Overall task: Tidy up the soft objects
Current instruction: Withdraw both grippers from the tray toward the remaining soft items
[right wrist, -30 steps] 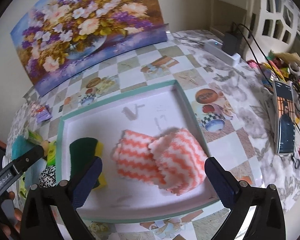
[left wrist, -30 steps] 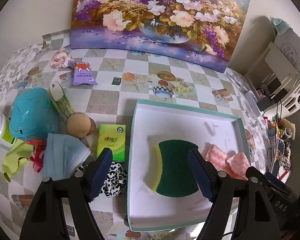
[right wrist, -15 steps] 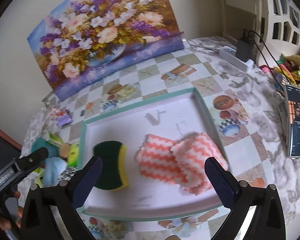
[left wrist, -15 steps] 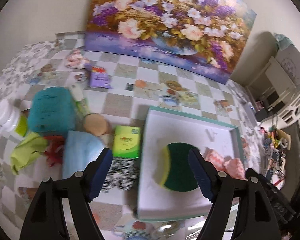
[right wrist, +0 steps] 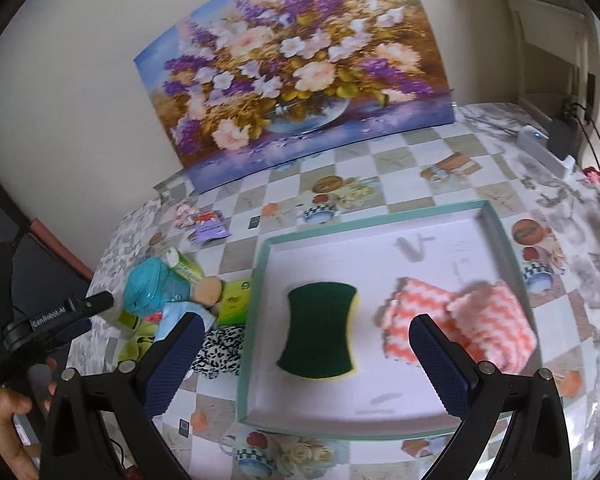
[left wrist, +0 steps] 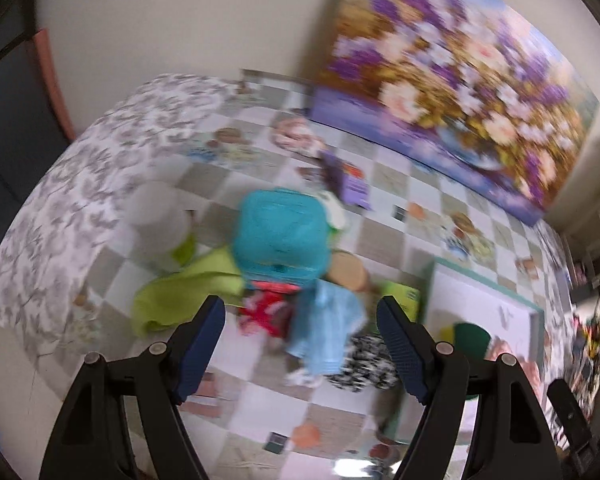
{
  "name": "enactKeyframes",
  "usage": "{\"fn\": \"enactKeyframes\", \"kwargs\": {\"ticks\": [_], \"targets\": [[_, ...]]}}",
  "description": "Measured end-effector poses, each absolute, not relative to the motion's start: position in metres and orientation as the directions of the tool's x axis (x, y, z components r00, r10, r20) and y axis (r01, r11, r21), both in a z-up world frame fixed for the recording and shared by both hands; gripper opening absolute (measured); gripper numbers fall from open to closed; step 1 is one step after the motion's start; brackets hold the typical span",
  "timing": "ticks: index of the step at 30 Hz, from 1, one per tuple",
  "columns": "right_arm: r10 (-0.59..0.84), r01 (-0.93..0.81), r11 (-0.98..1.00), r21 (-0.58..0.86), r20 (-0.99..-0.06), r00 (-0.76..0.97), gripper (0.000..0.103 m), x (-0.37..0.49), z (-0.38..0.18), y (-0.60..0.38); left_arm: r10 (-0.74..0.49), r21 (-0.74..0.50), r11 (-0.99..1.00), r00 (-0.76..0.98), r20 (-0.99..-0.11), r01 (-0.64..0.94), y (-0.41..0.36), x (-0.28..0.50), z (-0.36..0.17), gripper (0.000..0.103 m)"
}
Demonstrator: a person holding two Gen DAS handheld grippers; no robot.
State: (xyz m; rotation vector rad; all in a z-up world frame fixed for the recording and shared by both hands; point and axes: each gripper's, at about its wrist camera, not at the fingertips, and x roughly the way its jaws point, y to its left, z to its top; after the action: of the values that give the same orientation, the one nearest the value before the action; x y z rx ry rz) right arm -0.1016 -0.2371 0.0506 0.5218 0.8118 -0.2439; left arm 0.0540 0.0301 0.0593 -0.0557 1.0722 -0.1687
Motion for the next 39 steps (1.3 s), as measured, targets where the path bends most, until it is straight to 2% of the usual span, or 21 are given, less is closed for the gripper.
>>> {"fn": "enactKeyframes", "kwargs": {"ticks": [12,13,14,15,20,27,39], "targets": [[0.037,0.295,0.909,0.294,-0.762,0.646,0.103,-0.071,0.048,-0.180,-0.060,-0.085,0.996,0.474,-0.879,-0.031,0.096,0.069,0.054,0.079],[0.042,0.286,0.913,0.291,-0.765,0.643,0.103,-0.067,0.047,-0.174,-0.057,-0.085,0.996,0.470,-0.881,-0.039,0.100,0.071,0.052,0.082],[0.046,0.276,0.917,0.286,-0.767,0.640,0.103,-0.063,0.046,-0.166,-0.055,-0.088,0.995,0.465,-0.884,-0.049,0.104,0.072,0.050,0.093],[0.051,0.270,0.919,0.287,-0.767,0.640,0.103,-0.060,0.046,-0.162,-0.059,-0.095,0.994,0.462,-0.885,-0.056,0.106,0.072,0.049,0.096],[0.092,0.228,0.925,0.303,-0.762,0.641,0.103,-0.045,0.040,-0.135,-0.066,-0.120,0.989,0.462,-0.885,-0.089,0.121,0.075,0.042,0.097],[0.130,0.179,0.944,0.277,-0.811,0.570,0.103,-0.024,0.019,-0.101,-0.055,-0.122,0.985,0.447,-0.893,-0.122,0.134,0.082,0.026,0.100],[0.142,0.237,0.924,0.299,-0.846,0.513,0.103,0.001,0.002,-0.093,-0.070,-0.136,0.981,0.401,-0.913,-0.137,0.137,0.095,0.003,0.101]]}}
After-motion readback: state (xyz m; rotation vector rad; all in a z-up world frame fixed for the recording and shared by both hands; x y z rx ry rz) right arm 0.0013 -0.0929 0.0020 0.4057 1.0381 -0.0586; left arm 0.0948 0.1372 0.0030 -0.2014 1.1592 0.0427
